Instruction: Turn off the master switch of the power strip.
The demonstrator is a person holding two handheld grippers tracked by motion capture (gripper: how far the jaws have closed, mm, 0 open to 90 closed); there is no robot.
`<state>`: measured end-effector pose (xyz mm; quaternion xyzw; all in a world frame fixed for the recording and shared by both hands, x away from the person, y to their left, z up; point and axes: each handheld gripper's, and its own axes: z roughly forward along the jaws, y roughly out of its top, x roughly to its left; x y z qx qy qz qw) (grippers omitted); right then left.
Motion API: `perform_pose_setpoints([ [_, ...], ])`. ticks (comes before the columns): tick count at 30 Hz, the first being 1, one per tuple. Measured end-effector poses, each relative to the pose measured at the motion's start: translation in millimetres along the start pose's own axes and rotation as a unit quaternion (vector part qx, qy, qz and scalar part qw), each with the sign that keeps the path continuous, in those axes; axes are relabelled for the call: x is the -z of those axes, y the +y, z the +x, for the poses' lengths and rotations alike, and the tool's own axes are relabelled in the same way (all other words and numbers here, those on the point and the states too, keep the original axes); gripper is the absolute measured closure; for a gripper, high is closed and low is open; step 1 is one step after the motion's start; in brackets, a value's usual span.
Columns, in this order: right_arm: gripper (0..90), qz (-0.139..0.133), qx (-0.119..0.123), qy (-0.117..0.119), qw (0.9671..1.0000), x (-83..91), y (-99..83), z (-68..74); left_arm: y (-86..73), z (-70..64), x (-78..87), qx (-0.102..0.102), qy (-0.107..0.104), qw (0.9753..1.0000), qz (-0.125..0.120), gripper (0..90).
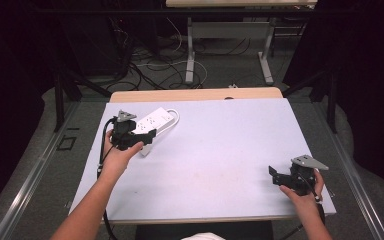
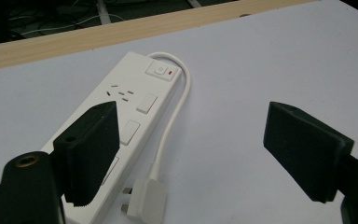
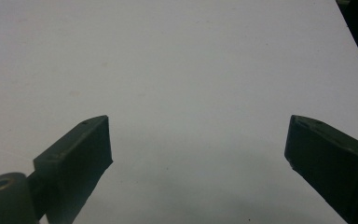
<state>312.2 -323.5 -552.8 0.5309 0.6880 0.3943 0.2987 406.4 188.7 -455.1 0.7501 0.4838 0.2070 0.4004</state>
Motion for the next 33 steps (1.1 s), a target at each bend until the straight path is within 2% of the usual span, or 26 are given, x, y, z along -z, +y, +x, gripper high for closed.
perform_pose_setpoints([
  [2, 6.7, 0.001, 0.000, 0.000, 1.0000, 0.1, 0.0, -0.1, 2.5, 0.9, -1.6, -0.007, 0.003, 1.0000, 0.005, 18.5],
  [8, 6.7, 0.006, 0.004, 0.004, 1.0000, 0.2, -0.1, -0.5, 10.0, 3.9, -8.6, 0.007, 0.007, 1.0000, 0.001, 20.4],
  [10, 6.7, 0.004, 0.003, 0.002, 1.0000, 0.0, -0.1, 0.0, 12.0, 6.3, -10.1, 0.004, 0.009, 0.9999, 0.002, 22.1],
  [12, 6.8, 0.003, 0.003, 0.001, 1.0000, -0.1, -0.2, 0.0, 13.7, 7.5, -12.8, 0.013, 0.011, 0.9998, -0.006, 23.3],
  [13, 6.8, 0.005, 0.004, 0.004, 1.0000, 0.2, -0.1, -0.4, 16.2, 10.0, -13.4, 0.016, 0.011, 0.9998, -0.002, 25.0],
  [16, 6.8, 0.004, 0.003, 0.001, 1.0000, -0.1, -0.3, -0.2, 17.7, 12.4, -15.1, 0.017, 0.011, 0.9998, -0.006, 26.7],
  [17, 6.8, 0.005, 0.003, 0.004, 1.0000, 0.0, -0.2, -0.4, 18.3, 12.3, -17.3, 0.026, 0.013, 0.9995, -0.011, 28.1],
  [19, 6.8, 0.006, 0.003, 0.005, 1.0000, -0.3, -0.4, -0.2, 20.5, 15.5, -19.2, 0.020, 0.016, 0.9996, -0.007, 29.3],
  [21, 6.8, 0.007, 0.003, 0.004, 1.0000, -0.5, -0.4, 0.4, 22.8, 16.7, -21.7, 0.028, 0.017, 0.9995, -0.005, 29.7],
  [22, 6.8, 0.007, 0.000, 0.005, 1.0000, -0.4, -0.3, 1.2, 24.0, 18.3, -21.9, 0.022, 0.019, 0.9996, 0.000, 30.0],
  [23, 6.7, 0.013, 0.001, 0.004, 0.9999, 0.4, 0.1, 1.3, 26.3, 19.1, -24.7, 0.025, 0.021, 0.9995, -0.001, 30.5],
  [29, 6.8, 0.008, -0.001, 0.005, 0.9999, -0.9, -0.5, 1.1, 33.1, 20.0, -29.1, 0.024, 0.024, 0.9994, 0.006, 35.6],
  [33, 6.8, 0.009, 0.001, 0.005, 0.9999, -1.0, -0.6, 1.3, 37.3, 19.6, -33.0, 0.017, 0.027, 0.9995, 0.007, 38.9],
])
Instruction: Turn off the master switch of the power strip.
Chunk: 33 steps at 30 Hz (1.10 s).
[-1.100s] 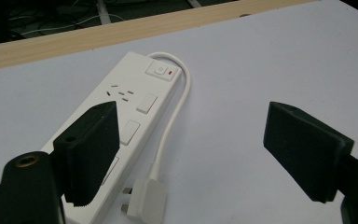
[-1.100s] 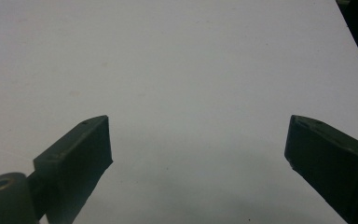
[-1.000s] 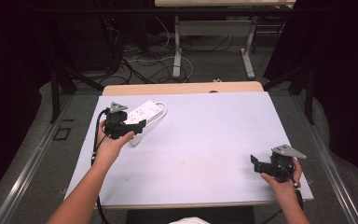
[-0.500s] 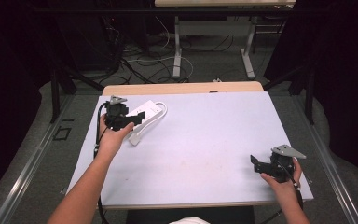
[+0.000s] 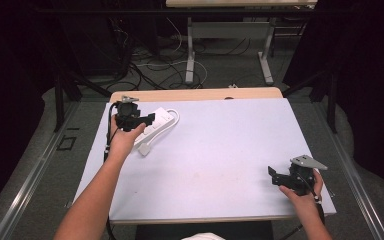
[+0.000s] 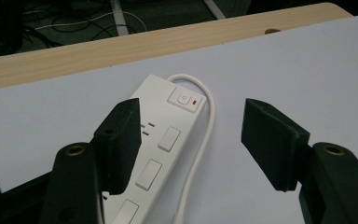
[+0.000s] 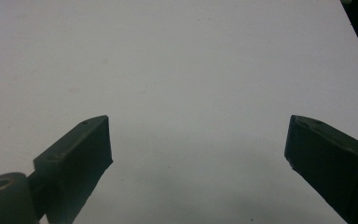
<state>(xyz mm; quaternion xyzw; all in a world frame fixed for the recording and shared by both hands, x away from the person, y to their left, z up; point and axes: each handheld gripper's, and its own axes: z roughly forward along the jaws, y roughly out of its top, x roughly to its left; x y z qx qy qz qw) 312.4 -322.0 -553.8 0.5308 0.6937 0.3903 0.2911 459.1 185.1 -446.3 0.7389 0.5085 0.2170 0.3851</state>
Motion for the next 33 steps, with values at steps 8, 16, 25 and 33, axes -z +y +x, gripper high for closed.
perform_pose_setpoints([
  [8, 6.8, 0.000, 0.002, 0.002, 1.0000, -0.3, -0.1, 0.6, 10.5, -2.6, -4.7, -0.012, 0.011, 0.9998, -0.011, 39.4],
  [16, 6.8, -0.003, 0.004, 0.000, 1.0000, -1.0, 0.1, 1.0, 23.1, -5.8, -10.0, -0.018, 0.013, 0.9997, -0.012, 38.5],
  [25, 6.7, 0.001, 0.001, 0.002, 1.0000, -2.0, 0.0, 2.3, 38.3, -10.9, -21.9, -0.030, 0.014, 0.9994, -0.002, 38.5],
  [33, 6.8, 0.000, 0.002, -0.001, 1.0000, -1.3, 0.1, 2.2, 50.8, -12.6, -30.0, -0.030, 0.001, 0.9995, 0.008, 45.5],
])
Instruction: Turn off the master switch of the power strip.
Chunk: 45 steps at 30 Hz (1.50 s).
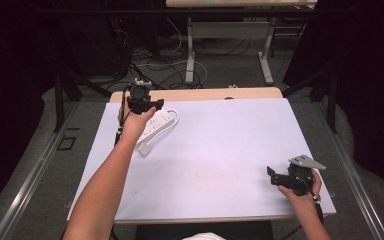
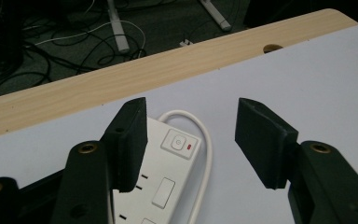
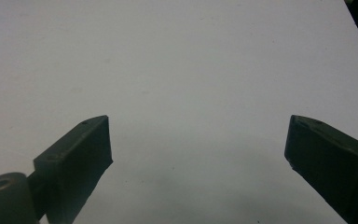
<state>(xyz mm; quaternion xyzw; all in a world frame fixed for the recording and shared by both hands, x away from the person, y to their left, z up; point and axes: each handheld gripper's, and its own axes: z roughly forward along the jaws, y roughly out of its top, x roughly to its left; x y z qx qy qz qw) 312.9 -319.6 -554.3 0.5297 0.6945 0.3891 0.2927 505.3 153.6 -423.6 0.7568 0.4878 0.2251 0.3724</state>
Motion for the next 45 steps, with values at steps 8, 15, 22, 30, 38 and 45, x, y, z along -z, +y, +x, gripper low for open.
perform_pose_setpoints([
  [8, 6.8, -0.003, 0.001, -0.001, 1.0000, 0.3, -0.4, -0.7, 8.3, -0.7, -15.8, -0.010, -0.014, 0.9998, 0.012, 52.0],
  [15, 6.8, 0.000, -0.003, 0.001, 1.0000, -0.2, -0.7, -0.2, 10.2, -0.3, -27.0, 0.000, -0.024, 0.9996, 0.014, 57.6],
  [22, 6.7, -0.001, 0.003, 0.001, 1.0000, -0.5, -1.1, -0.5, 8.2, 2.2, -39.7, 0.009, -0.028, 0.9993, 0.024, 61.5],
  [30, 6.8, -0.004, 0.002, -0.002, 1.0000, -1.1, -1.4, 0.0, 4.0, 2.7, -55.0, 0.024, -0.029, 0.9986, 0.038, 67.9],
  [38, 6.8, -0.001, 0.003, 0.000, 1.0000, -1.0, -1.9, 0.7, -1.4, 1.8, -65.2, 0.025, -0.019, 0.9979, 0.056, 80.7],
  [45, 6.8, 0.002, 0.000, 0.002, 1.0000, 0.7, -1.9, -0.3, -5.0, 1.6, -73.4, 0.035, -0.013, 0.9968, 0.071, 89.6],
])
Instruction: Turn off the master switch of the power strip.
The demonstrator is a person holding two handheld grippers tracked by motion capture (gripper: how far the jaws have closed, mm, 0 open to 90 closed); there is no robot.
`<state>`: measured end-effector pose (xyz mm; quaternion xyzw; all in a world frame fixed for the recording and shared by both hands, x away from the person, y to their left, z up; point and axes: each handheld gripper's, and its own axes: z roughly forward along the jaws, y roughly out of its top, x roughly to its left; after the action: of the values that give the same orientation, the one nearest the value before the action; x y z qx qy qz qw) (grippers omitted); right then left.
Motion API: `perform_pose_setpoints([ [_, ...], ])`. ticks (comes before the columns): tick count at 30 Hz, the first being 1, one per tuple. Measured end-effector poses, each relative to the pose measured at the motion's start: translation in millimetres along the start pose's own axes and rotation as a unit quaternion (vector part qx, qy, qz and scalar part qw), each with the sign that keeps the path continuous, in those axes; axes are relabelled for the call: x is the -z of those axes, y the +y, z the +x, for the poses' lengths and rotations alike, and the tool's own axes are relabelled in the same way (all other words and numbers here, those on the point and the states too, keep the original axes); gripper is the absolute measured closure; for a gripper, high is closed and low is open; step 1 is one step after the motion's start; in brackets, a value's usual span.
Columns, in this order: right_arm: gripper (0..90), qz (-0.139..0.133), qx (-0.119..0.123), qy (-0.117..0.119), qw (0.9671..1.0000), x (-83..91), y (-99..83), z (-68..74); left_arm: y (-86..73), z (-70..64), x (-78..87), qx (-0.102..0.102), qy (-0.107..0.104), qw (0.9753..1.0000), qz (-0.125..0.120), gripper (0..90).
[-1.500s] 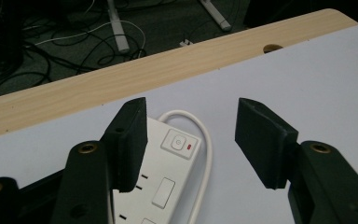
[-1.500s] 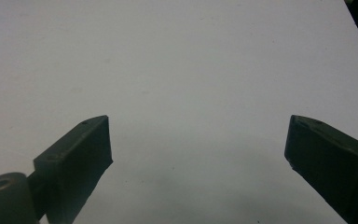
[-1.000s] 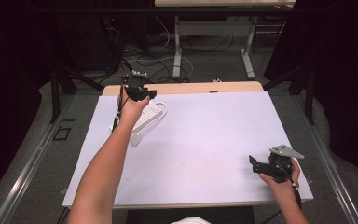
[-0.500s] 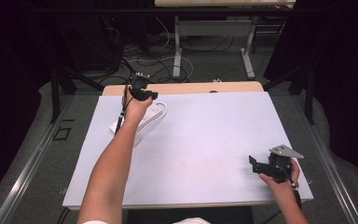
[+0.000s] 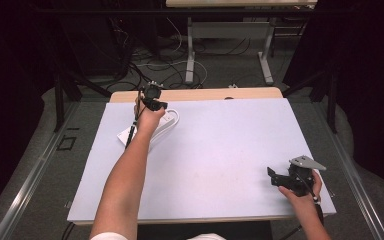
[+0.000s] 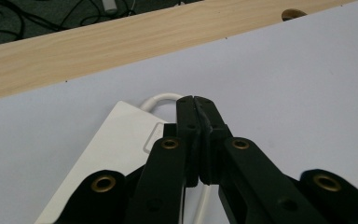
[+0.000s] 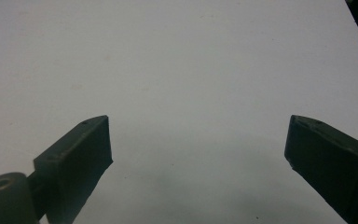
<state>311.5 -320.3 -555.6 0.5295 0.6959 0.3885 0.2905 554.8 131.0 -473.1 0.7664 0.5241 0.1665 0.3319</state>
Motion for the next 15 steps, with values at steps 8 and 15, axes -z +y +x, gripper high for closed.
perform_pose_setpoints([
  [8, 6.8, -0.002, 0.000, 0.000, 1.0000, 0.9, 0.0, 0.9, -1.7, 1.8, -6.7, 0.003, 0.013, 0.9999, 0.004, 89.8],
  [15, 6.8, -0.002, 0.001, -0.004, 1.0000, 1.0, -0.4, 0.2, -3.9, 5.2, -16.1, 0.008, 0.009, 0.9997, 0.019, 90.0],
])
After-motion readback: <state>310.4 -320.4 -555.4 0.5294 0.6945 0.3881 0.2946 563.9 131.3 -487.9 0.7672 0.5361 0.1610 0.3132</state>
